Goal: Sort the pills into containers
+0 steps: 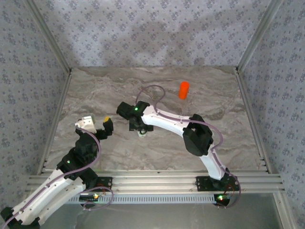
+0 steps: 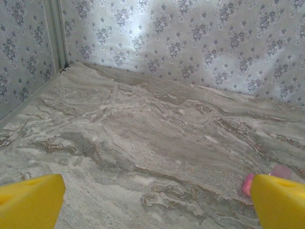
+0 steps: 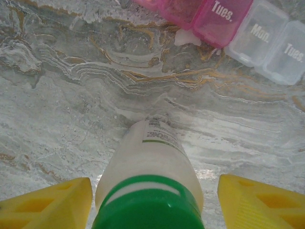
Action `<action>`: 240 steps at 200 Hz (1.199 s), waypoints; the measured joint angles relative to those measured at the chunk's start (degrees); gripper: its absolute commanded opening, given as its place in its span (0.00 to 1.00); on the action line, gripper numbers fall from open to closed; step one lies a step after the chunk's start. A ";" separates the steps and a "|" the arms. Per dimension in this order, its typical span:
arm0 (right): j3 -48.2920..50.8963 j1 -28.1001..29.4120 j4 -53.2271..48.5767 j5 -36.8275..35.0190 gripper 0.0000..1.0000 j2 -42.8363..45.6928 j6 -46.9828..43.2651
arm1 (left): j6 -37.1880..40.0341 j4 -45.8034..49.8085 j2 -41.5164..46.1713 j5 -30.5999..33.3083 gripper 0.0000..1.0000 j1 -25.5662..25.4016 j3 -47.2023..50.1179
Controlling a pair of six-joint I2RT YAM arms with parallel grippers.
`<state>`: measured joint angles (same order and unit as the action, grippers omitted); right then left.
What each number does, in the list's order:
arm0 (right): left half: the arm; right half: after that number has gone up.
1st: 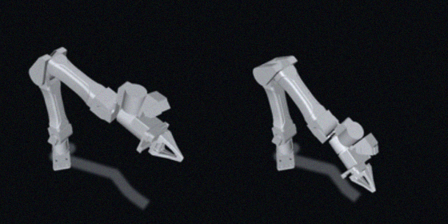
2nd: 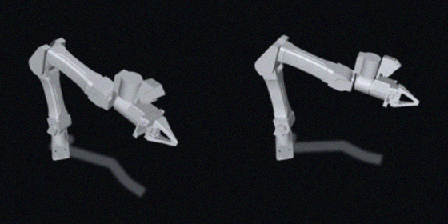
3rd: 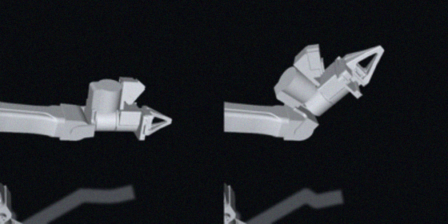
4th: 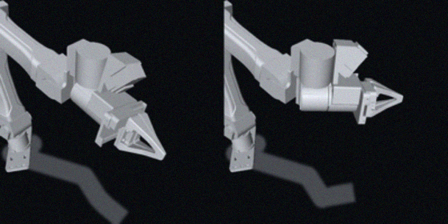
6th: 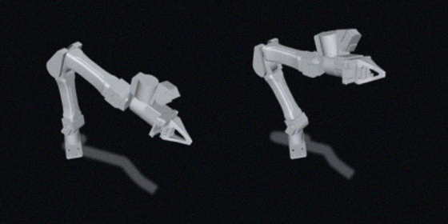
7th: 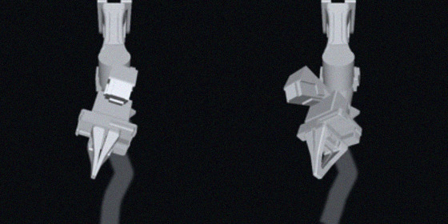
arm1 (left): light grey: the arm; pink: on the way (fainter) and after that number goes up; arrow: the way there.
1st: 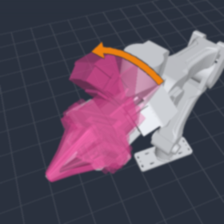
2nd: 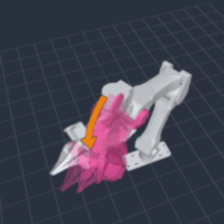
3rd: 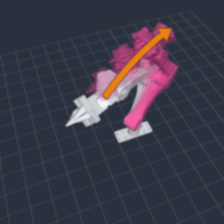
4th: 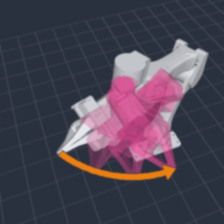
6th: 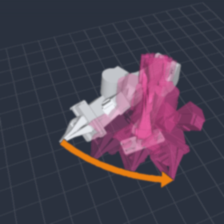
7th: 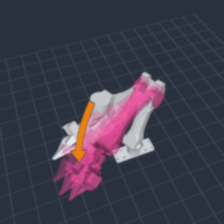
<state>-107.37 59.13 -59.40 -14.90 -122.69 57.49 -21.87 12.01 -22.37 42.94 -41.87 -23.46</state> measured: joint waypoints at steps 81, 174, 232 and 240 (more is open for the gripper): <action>11.72 -1.64 12.35 4.31 0.45 2.49 -8.20 | 0.00 -0.11 -0.24 -0.07 0.99 0.17 0.39; 25.00 -14.14 23.17 24.70 0.36 28.20 -54.86 | 9.94 -17.77 -4.98 -25.75 1.00 0.61 7.63; 25.83 -21.24 13.27 51.19 0.37 44.09 -107.30 | 22.53 -38.34 -11.63 -58.23 1.00 0.17 13.55; 25.79 -20.94 11.76 53.18 0.36 44.65 -112.72 | 23.61 -39.15 -13.42 -61.55 1.00 0.07 13.05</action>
<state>-81.58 38.20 -47.64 38.28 -78.04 -55.22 1.74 -27.14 -35.79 -18.61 -41.80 -10.41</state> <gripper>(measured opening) 0.512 0.994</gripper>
